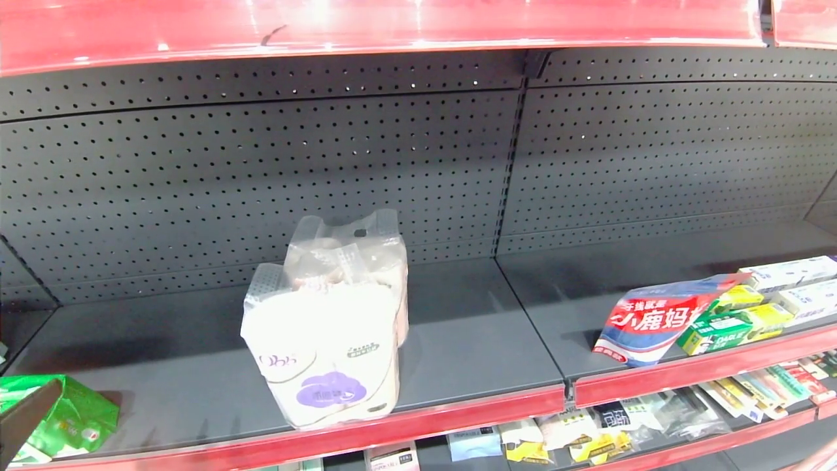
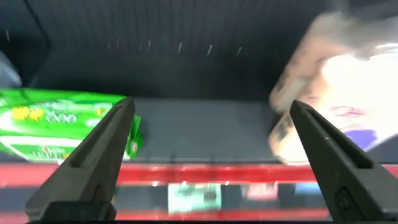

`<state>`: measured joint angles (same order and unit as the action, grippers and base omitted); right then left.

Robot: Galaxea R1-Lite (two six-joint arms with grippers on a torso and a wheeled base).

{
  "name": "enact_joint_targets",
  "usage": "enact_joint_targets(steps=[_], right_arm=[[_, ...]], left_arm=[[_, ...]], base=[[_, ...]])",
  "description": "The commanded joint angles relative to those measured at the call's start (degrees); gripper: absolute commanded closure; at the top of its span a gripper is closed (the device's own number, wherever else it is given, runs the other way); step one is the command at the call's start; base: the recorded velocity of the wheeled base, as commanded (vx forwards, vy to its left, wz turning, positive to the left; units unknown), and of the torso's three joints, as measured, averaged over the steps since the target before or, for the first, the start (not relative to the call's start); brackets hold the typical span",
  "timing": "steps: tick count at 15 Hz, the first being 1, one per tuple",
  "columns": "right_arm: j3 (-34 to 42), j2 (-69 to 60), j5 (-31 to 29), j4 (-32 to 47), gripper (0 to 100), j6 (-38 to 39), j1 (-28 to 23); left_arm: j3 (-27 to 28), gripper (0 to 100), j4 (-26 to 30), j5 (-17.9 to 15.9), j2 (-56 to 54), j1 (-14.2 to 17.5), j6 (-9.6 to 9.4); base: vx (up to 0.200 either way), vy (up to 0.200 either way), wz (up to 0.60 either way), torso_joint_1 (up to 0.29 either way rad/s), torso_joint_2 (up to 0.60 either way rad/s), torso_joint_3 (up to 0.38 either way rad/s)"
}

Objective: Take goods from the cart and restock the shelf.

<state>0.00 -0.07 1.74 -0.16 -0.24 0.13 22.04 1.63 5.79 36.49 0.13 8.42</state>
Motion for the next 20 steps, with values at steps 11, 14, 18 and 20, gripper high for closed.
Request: enact_joint_targets(steps=[11, 14, 18, 20], right_arm=[[0.0, 0.1, 0.0, 0.0, 0, 0.0, 0.0], [0.0, 0.1, 0.0, 0.0, 0, 0.0, 0.0], [0.0, 0.1, 0.0, 0.0, 0, 0.0, 0.0], [0.0, 0.1, 0.0, 0.0, 0, 0.0, 0.0]], left_arm=[[4.0, 0, -6.4, 0.6, 39.5, -3.1, -2.89], [3.9, 0, -8.5, 0.8, 42.4, -6.2, -2.8], [3.5, 0, -10.7, 0.9, 45.7, -7.7, -2.71], [2.3, 0, -13.1, 0.9, 47.9, -7.7, -2.54]], base=[[0.0, 0.0, 0.0, 0.0, 0.0, 0.0], [0.0, 0.0, 0.0, 0.0, 0.0, 0.0], [0.0, 0.0, 0.0, 0.0, 0.0, 0.0], [0.0, 0.0, 0.0, 0.0, 0.0, 0.0]])
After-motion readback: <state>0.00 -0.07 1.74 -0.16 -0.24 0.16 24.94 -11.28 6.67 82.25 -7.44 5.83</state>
